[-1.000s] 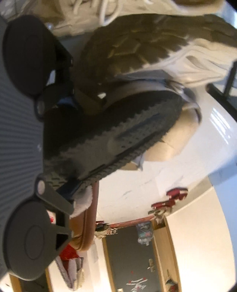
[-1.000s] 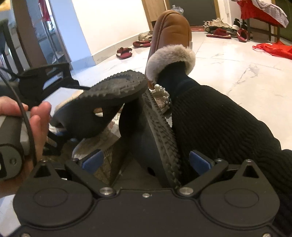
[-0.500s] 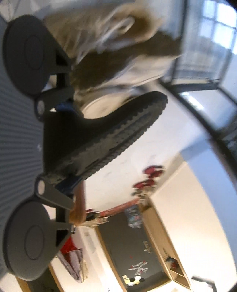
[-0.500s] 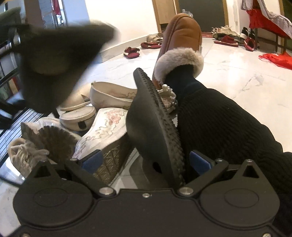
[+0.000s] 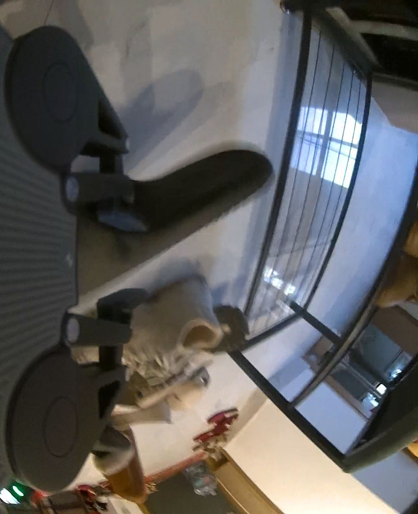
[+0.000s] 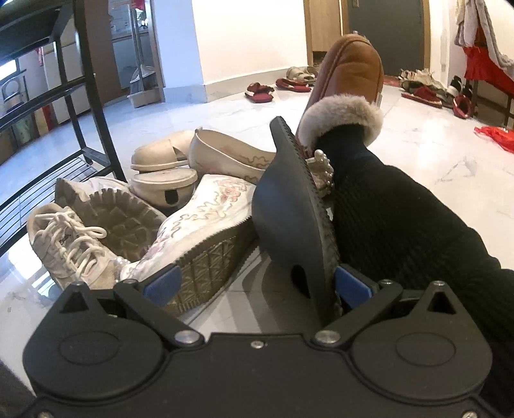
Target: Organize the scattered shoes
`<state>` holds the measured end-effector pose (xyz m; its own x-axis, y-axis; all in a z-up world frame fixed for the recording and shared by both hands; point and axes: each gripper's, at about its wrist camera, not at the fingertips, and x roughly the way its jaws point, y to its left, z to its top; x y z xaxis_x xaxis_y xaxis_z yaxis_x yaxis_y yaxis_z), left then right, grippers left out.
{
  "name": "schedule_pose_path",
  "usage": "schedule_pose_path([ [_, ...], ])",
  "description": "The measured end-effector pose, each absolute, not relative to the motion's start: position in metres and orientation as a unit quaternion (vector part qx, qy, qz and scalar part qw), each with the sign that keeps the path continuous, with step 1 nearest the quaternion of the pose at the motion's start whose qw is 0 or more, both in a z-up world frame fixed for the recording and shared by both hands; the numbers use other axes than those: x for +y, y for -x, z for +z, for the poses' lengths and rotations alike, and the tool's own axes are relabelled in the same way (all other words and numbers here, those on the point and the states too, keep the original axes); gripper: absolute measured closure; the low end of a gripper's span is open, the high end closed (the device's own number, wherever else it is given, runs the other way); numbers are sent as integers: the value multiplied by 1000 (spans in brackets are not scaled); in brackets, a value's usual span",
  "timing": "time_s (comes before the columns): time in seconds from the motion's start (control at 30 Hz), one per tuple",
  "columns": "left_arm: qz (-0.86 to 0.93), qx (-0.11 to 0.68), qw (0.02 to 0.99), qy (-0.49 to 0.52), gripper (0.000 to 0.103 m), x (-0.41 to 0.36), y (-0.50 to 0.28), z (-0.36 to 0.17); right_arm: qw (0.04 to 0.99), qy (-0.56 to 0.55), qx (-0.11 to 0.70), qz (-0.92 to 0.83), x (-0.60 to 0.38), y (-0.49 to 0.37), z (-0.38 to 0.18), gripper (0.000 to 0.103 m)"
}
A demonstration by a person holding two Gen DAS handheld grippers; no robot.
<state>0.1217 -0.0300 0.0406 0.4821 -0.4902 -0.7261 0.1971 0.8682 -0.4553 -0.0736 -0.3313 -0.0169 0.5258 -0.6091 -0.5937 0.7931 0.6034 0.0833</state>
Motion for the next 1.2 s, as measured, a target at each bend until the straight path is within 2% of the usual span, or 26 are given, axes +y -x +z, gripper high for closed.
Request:
schedule_pose_path([
  [0.17,-167,486,835,194,59,-9,-120,16,881,-128,253,-379,-309,74,-10,0],
  [0.23,-154,492,832,205,50,-3,-117,11,884,-116,252,-377,-304,73,-9,0],
  [0.47,-128,504,825,220,32,16,-108,-9,893,-71,248,-369,-289,71,-5,0],
  [0.7,-131,518,816,220,26,27,-88,-15,895,-48,237,-375,-280,75,2,0],
  [0.83,-101,508,824,229,13,36,-81,-19,899,-38,217,-379,-274,83,18,0],
  [1.1,-45,491,845,206,12,45,-83,-3,921,-17,156,-357,-251,116,88,0],
  [1.2,-25,494,842,216,11,58,-84,8,930,-18,158,-332,-245,126,112,0],
])
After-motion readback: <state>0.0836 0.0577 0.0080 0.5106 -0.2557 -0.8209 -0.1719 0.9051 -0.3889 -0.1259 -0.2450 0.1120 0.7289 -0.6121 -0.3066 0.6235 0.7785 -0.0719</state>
